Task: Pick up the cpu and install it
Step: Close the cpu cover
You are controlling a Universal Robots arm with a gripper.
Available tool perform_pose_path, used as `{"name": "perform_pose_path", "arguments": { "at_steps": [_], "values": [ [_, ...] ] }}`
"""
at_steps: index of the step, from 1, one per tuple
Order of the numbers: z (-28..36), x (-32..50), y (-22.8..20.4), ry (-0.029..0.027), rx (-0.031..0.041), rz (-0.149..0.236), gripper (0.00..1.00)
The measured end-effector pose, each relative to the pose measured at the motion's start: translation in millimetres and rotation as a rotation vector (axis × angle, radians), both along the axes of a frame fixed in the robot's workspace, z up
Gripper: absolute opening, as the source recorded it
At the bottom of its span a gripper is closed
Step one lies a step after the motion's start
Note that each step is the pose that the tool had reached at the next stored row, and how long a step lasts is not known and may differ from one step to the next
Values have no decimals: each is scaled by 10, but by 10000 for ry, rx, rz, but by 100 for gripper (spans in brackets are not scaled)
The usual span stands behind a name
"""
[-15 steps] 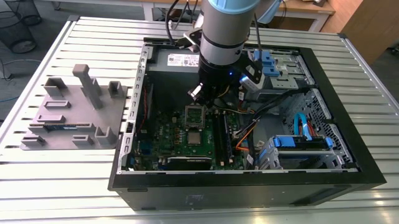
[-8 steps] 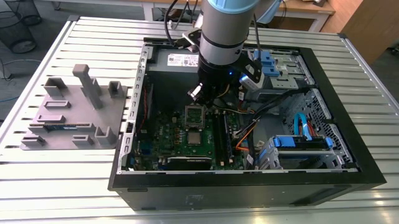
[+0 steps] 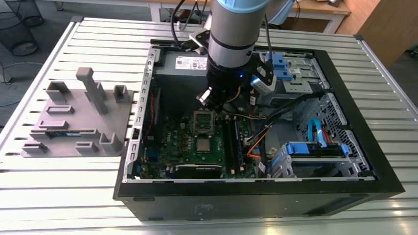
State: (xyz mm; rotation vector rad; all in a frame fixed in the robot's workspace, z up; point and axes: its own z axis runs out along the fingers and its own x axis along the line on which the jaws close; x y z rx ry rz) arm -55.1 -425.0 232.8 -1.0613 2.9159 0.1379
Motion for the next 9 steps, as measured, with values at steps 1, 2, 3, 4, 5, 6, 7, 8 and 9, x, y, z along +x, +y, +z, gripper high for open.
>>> {"name": "perform_pose_path", "arguments": {
  "at_steps": [1,2,3,4,5,6,7,8,9],
  "values": [
    [5,-2,-1,-3,2,35,11],
    [10,-4,-2,-6,2,68,11],
    [14,-6,-4,-9,2,101,11],
    [19,-8,-5,-12,1,133,11],
    [23,-10,-7,-16,2,165,11],
    [27,-11,-9,-19,3,196,11],
    [32,-13,-10,-23,2,228,11],
    [36,-14,-12,-25,1,255,11],
    [39,-15,-14,-28,3,284,11]
  ]
}}
